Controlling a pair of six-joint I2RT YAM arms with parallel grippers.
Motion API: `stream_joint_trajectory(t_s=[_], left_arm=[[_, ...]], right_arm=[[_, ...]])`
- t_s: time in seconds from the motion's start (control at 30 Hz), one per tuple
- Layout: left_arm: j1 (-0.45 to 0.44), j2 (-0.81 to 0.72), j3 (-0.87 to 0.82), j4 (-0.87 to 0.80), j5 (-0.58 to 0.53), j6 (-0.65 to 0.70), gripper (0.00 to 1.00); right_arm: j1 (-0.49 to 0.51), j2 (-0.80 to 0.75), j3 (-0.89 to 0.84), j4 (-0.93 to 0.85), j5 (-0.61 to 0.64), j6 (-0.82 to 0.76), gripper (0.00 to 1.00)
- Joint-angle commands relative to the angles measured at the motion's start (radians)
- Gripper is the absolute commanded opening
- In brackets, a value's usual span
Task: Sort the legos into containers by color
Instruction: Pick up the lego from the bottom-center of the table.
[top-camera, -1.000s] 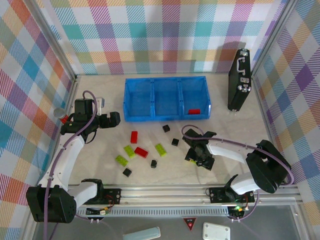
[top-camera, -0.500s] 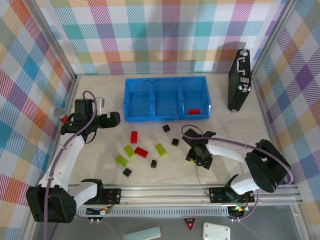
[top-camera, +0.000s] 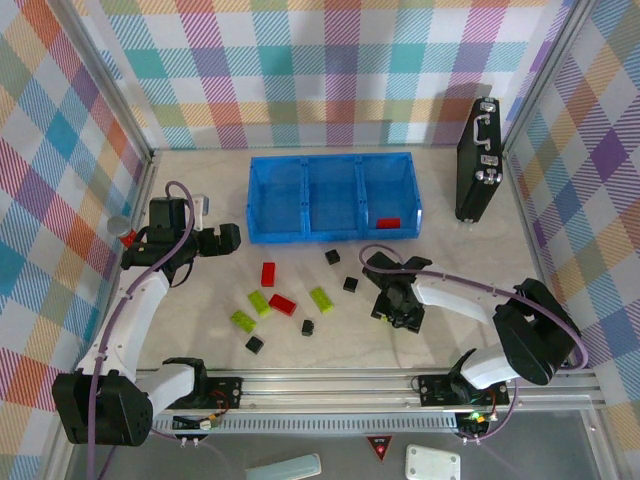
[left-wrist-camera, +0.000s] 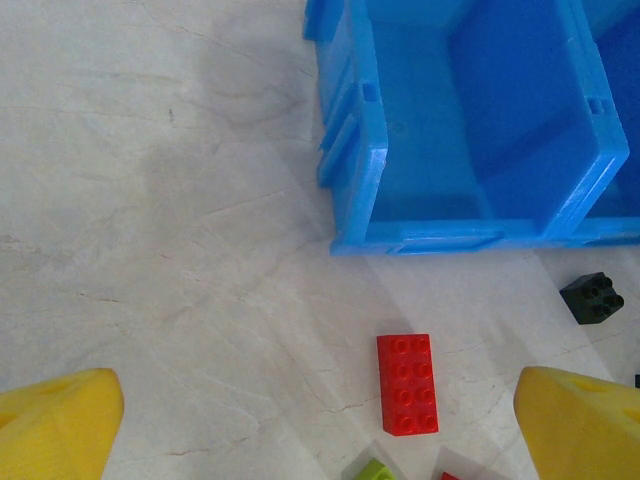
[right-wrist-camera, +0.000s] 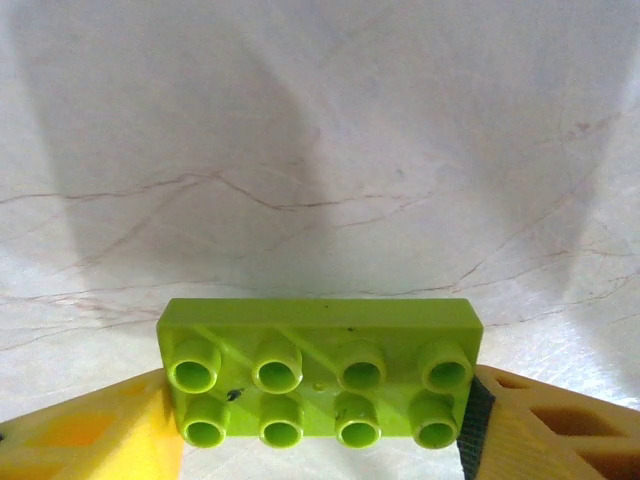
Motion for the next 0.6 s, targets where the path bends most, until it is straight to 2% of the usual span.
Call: stream_joint_trajectory(t_s=[0.0, 0.57], left_arm=[[0.008, 0.001, -0.011, 0.009, 0.015, 0.001, 1.00], [0.008, -0.009, -0.011, 0.000, 0.003, 0.010, 1.00]], right_arm=[[0.006, 0.008, 0.063, -0.064, 0.023, -0.073, 0.67], [-0.006, 0.299, 0.560, -0.178, 0.024, -0.384, 0.67]])
